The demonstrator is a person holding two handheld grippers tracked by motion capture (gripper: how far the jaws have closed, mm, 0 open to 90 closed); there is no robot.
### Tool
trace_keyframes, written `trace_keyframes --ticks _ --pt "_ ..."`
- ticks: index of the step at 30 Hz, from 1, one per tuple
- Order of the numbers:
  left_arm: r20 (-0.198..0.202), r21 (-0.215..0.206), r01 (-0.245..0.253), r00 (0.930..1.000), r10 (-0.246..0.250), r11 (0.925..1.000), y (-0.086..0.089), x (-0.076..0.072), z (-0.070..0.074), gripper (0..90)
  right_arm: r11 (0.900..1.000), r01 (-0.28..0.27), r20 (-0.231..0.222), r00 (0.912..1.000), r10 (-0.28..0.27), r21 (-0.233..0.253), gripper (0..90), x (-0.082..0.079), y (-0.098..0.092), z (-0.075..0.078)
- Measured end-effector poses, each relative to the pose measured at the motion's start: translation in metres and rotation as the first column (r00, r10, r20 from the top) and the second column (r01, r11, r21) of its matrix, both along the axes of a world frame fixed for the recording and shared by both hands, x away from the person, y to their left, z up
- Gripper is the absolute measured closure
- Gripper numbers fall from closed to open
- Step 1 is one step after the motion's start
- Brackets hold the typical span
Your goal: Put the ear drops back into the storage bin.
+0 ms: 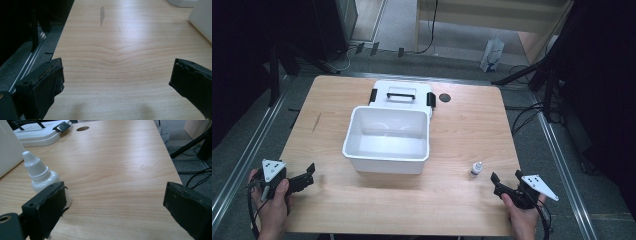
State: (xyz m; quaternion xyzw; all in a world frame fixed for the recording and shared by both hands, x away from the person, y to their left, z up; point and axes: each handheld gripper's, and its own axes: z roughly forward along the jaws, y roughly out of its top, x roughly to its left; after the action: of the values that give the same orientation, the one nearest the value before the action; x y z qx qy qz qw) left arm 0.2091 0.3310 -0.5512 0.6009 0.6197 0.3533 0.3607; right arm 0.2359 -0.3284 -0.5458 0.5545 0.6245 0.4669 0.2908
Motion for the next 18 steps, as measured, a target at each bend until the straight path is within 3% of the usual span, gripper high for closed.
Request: trace_keyframes --ticks 7,12,14,15,18 --pt "-0.009 0.006 -0.001 1.0 0.001 1.0 -0.0014 0.0031 0.0002 0.0 1.0 -0.008 -0.003 1.0 0.008 -0.007 11.2 -0.001 0.0005 0.0004" --pt "-0.019 -0.01 -0.013 0.9997 0.012 0.9999 0.0004 0.0041 0.0 0.0 1.0 -0.017 -0.05 0.9986 0.018 0.011 12.7 0.0004 -0.0032 0.0022" --pt "-0.025 -0.014 -0.009 0.9997 0.009 0.9999 0.0003 0.0044 0.0 0.0 0.999 -0.033 -0.092 0.9953 0.032 -0.017 12.9 0.0006 -0.0044 0.0031" --pt "-0.025 -0.014 -0.009 0.9997 0.009 0.9999 0.0003 0.0044 0.0 0.0 0.999 -0.033 -0.092 0.9953 0.032 -0.017 12.9 0.0006 -0.0044 0.0031" --pt "-0.042 -0.003 0.006 0.9991 -0.006 1.0 -0.0011 0.0078 -0.0003 0.0 0.992 -0.092 -0.157 0.9845 0.077 -0.085 12.9 0.0013 -0.0026 0.0091"
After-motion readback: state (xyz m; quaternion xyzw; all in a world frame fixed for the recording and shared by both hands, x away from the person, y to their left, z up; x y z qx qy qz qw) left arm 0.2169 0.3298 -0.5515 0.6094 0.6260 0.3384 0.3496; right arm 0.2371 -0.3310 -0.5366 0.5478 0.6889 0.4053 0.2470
